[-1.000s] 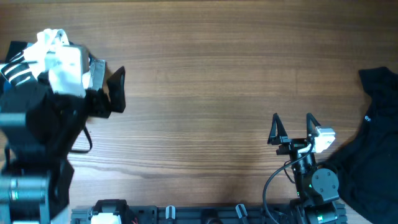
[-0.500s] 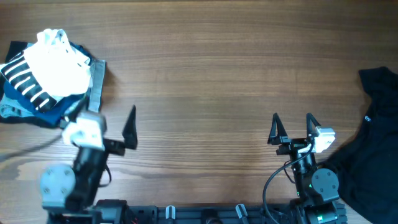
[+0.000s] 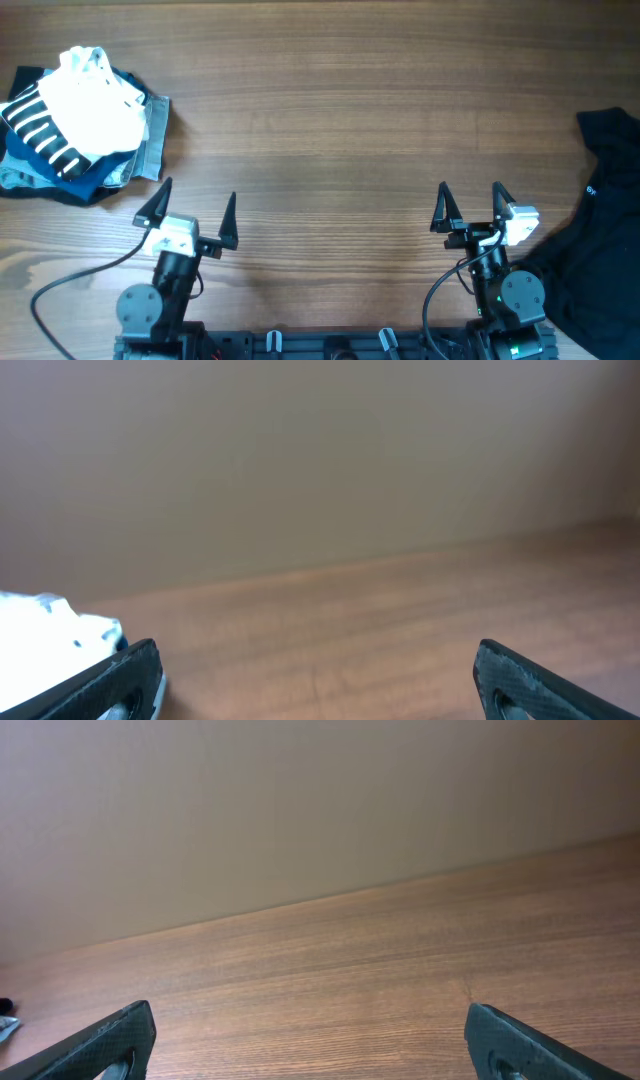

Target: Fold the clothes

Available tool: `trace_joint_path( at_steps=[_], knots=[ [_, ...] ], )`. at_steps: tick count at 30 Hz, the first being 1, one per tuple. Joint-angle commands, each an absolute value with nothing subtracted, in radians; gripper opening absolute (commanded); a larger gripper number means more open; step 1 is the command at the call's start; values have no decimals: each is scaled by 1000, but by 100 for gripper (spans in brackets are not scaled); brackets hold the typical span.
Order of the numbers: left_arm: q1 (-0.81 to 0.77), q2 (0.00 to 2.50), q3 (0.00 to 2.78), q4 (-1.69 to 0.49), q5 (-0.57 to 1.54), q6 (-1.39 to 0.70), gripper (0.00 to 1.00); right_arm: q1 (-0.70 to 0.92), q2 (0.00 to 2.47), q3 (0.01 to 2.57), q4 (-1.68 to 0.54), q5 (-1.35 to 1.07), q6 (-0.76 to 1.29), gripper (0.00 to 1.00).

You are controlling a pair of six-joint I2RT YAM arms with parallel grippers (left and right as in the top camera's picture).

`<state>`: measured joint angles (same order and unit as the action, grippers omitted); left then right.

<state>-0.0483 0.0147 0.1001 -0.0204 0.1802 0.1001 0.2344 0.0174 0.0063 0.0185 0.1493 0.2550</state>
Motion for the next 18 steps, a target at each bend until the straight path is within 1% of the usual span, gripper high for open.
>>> trace_joint_path(
  at_steps=[1,4,18],
  knots=[
    [-54,3,31,-10,181,97,100,229,7,5,21,133,243,100],
    [-54,3,6,-57,181,97,100,229,7,5,21,133,243,100],
    [-54,6,6,-58,181,97,100,229,7,5,21,133,243,100]
  ],
)
